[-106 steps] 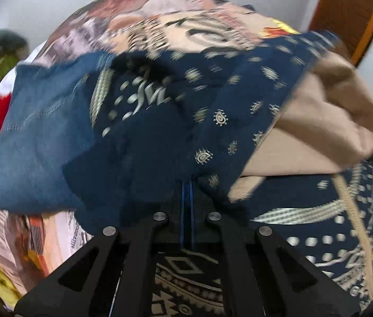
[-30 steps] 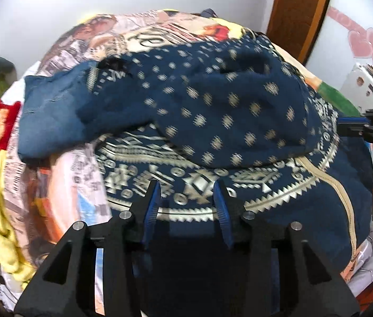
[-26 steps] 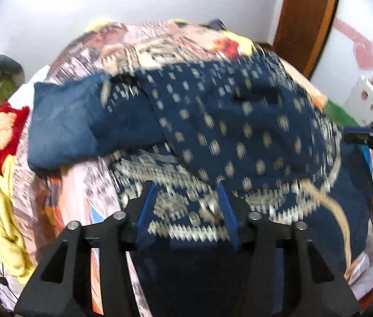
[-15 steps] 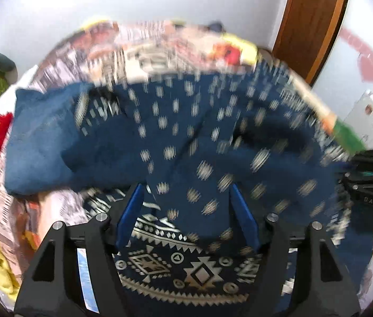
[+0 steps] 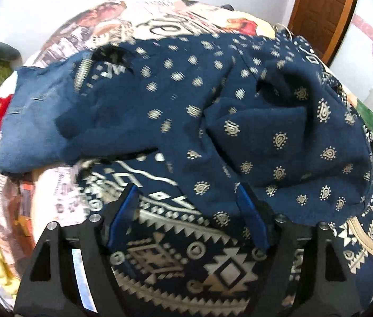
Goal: Fold large clothes
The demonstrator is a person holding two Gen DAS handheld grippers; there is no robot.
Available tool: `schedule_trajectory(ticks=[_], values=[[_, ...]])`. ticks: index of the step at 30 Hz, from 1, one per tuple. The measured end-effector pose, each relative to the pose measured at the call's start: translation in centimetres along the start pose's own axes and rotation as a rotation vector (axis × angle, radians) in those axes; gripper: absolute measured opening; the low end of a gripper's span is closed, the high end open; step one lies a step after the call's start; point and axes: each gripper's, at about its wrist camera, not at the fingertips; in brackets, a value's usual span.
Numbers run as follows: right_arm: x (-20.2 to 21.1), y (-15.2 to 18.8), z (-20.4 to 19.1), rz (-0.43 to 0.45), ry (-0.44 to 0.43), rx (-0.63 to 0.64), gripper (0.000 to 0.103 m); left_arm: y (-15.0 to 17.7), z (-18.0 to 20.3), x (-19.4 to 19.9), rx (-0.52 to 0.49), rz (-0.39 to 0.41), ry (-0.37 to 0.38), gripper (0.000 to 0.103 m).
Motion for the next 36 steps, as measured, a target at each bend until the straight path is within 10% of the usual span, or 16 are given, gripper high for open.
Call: schedule_trajectory(ticks=[8,18,24,27,31,36], values=[[5.6,2.8,1.6,0.055,-0.075,-0.082,0.096,2.5,-4.9,5.6,0.117,0.038,-0.026,0.077],[7.7,8.8,2.5,0.032,-0.092,-0.147,0.096,11.0,-8.4,7.8,0.290,-0.107,0.081,0.077],[6.0,11.2,2.5,-0.036,-0.142,-0.174,0.073,13.9,-6.7,7.3,0.342,-0.181,0.199,0.076],[5.4,11.9,2.5,-0.016,-0.151,-0.197,0.067,14.4,-5.7,7.3,0.343,-0.164,0.227,0.060],[5.7,12.0,2.7,0.000,-0.162,-0.194,0.031,13.3,-4.1,8.3,0.273,-0.118,0.190,0.023],[7.2,11.0,2.4,0.022,-0.146,-0.140,0.017,11.0,-2.5,10.2,0.150,-0.035,0.112,0.014]])
Point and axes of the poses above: each gripper's, at about its wrist camera, not at the fingertips, and x roughly against the way its jaws point, z to its right, y to its underside, and after that the axes turned 5 degrees about -y, right-handed
